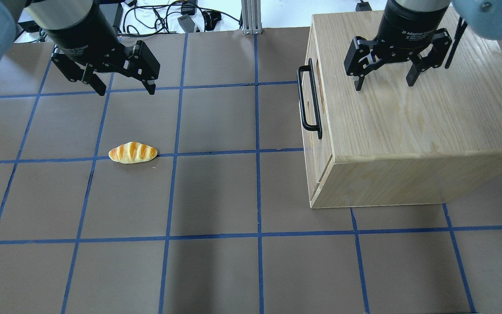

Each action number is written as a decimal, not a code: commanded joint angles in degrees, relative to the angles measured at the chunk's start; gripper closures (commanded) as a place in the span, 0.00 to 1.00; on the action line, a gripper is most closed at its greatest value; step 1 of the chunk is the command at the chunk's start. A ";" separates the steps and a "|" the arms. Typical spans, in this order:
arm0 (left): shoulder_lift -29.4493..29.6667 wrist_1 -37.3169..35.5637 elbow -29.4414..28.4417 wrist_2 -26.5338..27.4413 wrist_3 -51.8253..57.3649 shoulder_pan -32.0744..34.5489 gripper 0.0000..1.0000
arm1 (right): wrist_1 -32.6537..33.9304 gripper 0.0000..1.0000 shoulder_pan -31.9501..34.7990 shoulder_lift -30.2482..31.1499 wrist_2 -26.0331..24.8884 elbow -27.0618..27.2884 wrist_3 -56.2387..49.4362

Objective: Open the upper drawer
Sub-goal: 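Move the left gripper toward the black handle on the wooden drawer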

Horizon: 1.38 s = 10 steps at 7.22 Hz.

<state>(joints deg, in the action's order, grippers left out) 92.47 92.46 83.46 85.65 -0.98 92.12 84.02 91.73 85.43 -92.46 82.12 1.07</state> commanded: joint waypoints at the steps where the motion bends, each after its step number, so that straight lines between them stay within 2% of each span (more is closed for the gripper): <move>1: 2.87 -6.29 0.38 -13.34 -10.83 1.99 0.00 | 0.00 0.00 0.03 0.00 0.00 -0.03 -0.02; 2: 5.50 -13.99 0.65 -15.75 -16.02 4.88 0.00 | 0.00 0.00 -0.06 0.00 0.00 -0.03 -0.02; 4: 10.95 -21.50 1.09 -16.22 -22.20 11.47 0.00 | 0.00 0.00 0.03 0.00 0.00 -0.03 0.07; 6: 13.60 -26.43 1.00 -17.70 -23.79 13.95 0.00 | 0.00 0.00 0.03 0.00 0.00 -0.03 0.07; 10: 16.24 -28.21 1.70 -17.80 -23.01 15.28 0.00 | 0.00 0.00 0.03 0.00 0.00 -0.03 -0.02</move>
<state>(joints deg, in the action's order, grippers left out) 108.06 64.57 84.77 67.87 -24.15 107.29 84.02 91.76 85.43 -92.46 82.11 1.08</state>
